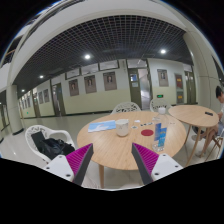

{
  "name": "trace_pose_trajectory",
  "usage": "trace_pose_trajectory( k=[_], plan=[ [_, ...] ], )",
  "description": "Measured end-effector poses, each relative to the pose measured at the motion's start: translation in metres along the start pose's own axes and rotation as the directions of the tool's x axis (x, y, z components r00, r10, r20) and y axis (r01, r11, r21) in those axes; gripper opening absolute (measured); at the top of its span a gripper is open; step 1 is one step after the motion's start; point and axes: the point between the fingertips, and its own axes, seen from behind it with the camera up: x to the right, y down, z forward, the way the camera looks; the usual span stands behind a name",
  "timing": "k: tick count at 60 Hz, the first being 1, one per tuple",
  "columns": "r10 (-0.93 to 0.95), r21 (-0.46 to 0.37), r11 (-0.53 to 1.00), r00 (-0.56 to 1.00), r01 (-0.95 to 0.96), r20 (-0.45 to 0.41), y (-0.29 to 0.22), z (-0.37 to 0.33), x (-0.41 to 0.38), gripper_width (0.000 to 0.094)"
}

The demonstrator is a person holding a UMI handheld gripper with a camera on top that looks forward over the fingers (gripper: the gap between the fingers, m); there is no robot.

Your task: Pour water

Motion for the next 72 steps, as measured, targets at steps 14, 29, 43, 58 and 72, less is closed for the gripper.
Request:
trace_pose_trajectory(
  k=[14,29,43,58,72],
  plan=[
    [-0.061,0.009,0.998,0.995,0.062,-0.079,0.001,0.009,0.035,0.0815],
    [-0.084,0.037,0.995,0.983,0.091,-0.165,0.003,0.059,0.133,0.0791],
    [-0.123,0.06,0.988,0.964,0.141,-0.235,-0.003,0.141,0.227,0.0793],
    [-0.084,0.123,0.987,0.986,0.102,-0.144,-0.012,0.211,0.24,0.0525],
    [-0.086,0.158,0.981,0.986,0.108,-0.142,-0.011,0.213,0.235,0.0327]
  ],
)
